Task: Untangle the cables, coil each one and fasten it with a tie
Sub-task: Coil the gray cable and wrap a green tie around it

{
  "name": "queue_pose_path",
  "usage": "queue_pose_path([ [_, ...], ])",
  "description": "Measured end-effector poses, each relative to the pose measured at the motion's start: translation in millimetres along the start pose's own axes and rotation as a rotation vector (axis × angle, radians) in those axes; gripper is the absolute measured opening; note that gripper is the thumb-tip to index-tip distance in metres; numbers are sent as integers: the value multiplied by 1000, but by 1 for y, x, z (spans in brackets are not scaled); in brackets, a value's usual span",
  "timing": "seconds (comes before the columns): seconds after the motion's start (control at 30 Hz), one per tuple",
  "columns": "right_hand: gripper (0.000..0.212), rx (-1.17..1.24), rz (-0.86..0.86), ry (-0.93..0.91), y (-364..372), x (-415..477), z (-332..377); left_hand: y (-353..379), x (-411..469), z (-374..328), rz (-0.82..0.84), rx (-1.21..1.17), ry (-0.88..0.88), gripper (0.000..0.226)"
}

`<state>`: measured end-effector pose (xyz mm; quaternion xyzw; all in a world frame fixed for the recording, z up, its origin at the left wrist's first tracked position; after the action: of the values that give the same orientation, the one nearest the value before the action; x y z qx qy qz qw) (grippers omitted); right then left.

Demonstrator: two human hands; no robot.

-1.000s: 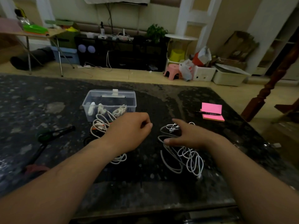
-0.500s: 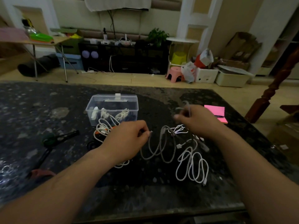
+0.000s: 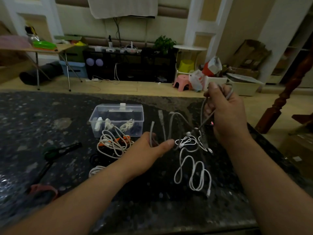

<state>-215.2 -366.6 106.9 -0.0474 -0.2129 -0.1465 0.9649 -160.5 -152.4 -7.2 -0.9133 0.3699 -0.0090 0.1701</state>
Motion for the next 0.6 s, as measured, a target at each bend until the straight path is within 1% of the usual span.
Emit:
queue_pose_path([
  [0.03,28,-7,8,14,1,0,-4,2,2,3,-2,-42,7,70],
  [0.1,31,-22,48,53,6,-1,-11,6,5,4,-11,-136,30,32],
  [0.13,32,-10,69,75,10,-2,-13,7,8,2,-8,-188,44,21],
  [0.2,33,8,103,119,14,-4,-16,7,8,-5,-1,-243,85,14],
  [0.27,38,-4,124,155,14,-5,-14,-1,5,-13,-44,-195,122,16],
  [0.33,45,-66,137,214,13,-7,-13,-8,2,-17,-54,-187,131,22],
  [0.4,50,-123,142,284,14,-11,-18,-6,-2,-21,-14,-214,131,36],
  [0.5,49,-48,141,360,29,-18,-29,9,-6,-25,74,-199,126,54],
  [0.57,51,65,258,386,51,-22,-33,18,-8,-32,101,-214,176,76],
  [0.6,51,120,347,408,64,-26,-32,19,-6,-31,88,-228,191,81],
])
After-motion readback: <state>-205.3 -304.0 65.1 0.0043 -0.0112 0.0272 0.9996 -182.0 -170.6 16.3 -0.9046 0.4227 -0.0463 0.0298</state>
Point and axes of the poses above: each hand's wrist, its own x-axis towards the middle knuckle, its own y-axis out of the palm, z = x × y, the point moved 6 cm from there along x, towards the middle knuckle, and after that the axes turned 14 degrees about z, right-handed, at the moved point
